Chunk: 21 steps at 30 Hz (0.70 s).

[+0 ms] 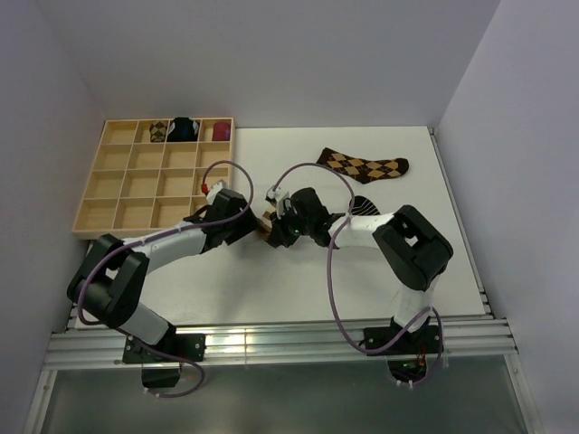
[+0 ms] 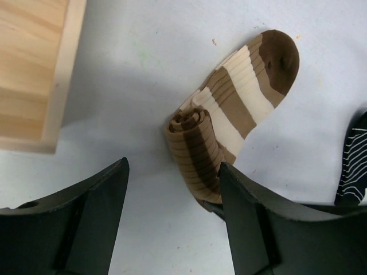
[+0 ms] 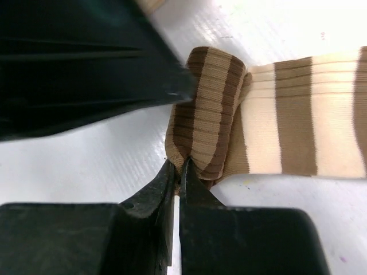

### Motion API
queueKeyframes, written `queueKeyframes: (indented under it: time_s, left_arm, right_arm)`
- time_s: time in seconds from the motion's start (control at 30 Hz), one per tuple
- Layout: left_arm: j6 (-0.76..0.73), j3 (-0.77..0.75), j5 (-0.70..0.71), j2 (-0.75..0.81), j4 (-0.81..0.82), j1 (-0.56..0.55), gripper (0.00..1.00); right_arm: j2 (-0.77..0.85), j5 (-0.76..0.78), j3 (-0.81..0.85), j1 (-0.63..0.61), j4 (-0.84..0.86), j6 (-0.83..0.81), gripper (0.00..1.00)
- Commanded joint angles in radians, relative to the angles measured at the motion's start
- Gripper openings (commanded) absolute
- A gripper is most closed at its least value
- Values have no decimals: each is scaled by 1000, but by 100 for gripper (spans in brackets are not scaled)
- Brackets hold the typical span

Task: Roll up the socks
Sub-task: Roll the sock at the center of the board.

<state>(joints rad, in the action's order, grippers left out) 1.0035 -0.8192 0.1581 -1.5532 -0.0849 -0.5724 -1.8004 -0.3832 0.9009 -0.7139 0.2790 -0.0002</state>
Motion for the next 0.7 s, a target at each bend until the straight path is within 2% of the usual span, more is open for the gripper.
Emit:
queueKeyframes:
  time_s: [0.0,0.1,0.3,0.47,0.67]
  left_arm:
    - [49,57,35,73,72,2,70]
    - [61,83,23,82,105,3,70]
    - [70,81,0,38,151,2,68]
    - [90,115,12,41,218,2,67]
    - [142,117,83,33,177,5,65]
  right_arm:
    - [-53,-262,46,45,-37,84,0]
    - [-92,-385,69,89,-15,135,0]
    - [-168,-511,147,139,-63,172,0]
    - [-211,-529,205,148,-129,170,0]
    - [-251,-553,254,159,-161,203,0]
